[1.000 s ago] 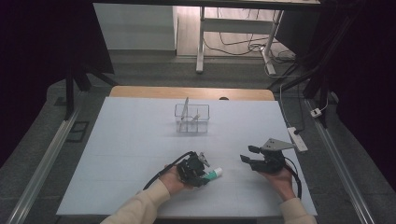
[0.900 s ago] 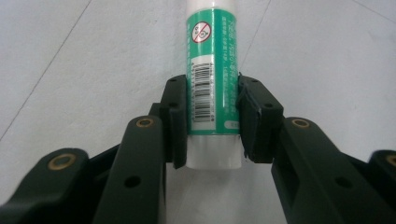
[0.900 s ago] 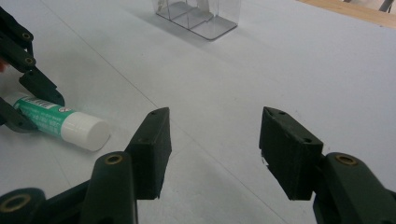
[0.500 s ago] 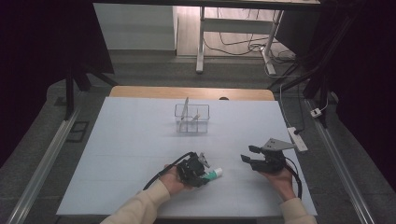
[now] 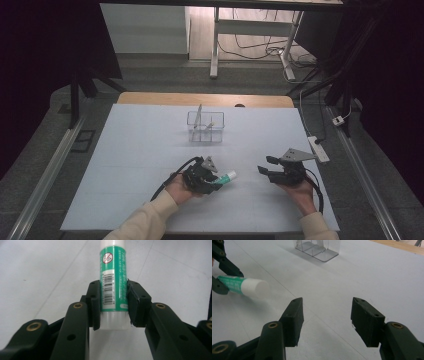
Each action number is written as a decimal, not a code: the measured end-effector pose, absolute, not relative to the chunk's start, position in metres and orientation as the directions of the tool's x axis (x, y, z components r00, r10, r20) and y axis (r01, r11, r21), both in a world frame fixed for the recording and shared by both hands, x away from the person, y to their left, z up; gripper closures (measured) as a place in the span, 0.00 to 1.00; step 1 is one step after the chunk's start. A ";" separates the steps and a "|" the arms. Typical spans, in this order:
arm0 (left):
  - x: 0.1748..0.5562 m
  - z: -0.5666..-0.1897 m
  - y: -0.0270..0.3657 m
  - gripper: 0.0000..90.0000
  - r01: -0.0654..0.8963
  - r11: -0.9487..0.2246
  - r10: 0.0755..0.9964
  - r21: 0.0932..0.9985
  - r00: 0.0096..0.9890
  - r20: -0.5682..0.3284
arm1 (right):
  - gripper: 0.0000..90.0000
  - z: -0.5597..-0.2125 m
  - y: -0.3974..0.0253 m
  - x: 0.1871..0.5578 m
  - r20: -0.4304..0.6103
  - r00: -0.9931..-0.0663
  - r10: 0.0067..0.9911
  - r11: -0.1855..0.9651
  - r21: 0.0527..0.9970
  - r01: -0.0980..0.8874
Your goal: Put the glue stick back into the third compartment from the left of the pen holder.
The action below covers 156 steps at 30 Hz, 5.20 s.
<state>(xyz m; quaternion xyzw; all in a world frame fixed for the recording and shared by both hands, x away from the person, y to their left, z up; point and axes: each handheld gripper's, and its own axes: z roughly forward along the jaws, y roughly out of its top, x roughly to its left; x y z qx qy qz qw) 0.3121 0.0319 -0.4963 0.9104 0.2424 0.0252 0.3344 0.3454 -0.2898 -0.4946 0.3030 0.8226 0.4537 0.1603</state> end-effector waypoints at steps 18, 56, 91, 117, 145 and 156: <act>0.311 -0.479 0.076 0.73 0.412 -0.513 0.501 0.753 0.856 -0.127 | 0.46 -0.493 -0.290 0.344 0.018 -0.765 0.644 0.396 0.848 0.353; 0.309 -0.470 0.104 0.73 0.368 -0.442 0.534 0.818 0.841 -0.090 | 0.39 -0.484 -0.265 0.344 0.107 -0.795 0.597 0.322 0.876 0.359; 0.308 -0.475 0.087 0.73 0.327 -0.454 0.511 0.829 0.857 -0.058 | 0.36 -0.478 -0.193 0.349 0.204 -0.858 0.471 0.279 0.888 0.364; 0.307 -0.481 0.080 0.73 0.301 -0.469 0.488 0.830 0.872 -0.041 | 0.46 -0.480 -0.173 0.352 0.286 -0.878 0.384 0.252 0.882 0.398; 0.309 -0.492 0.061 0.72 0.296 -0.553 0.494 0.779 0.869 0.020 | 0.69 -0.476 -0.176 0.352 0.294 -0.891 0.347 0.209 0.902 0.379; 0.311 -0.491 0.065 0.63 0.328 -0.510 0.515 0.795 0.857 -0.023 | 0.71 -0.475 -0.176 0.349 0.257 -0.893 0.371 0.211 0.913 0.350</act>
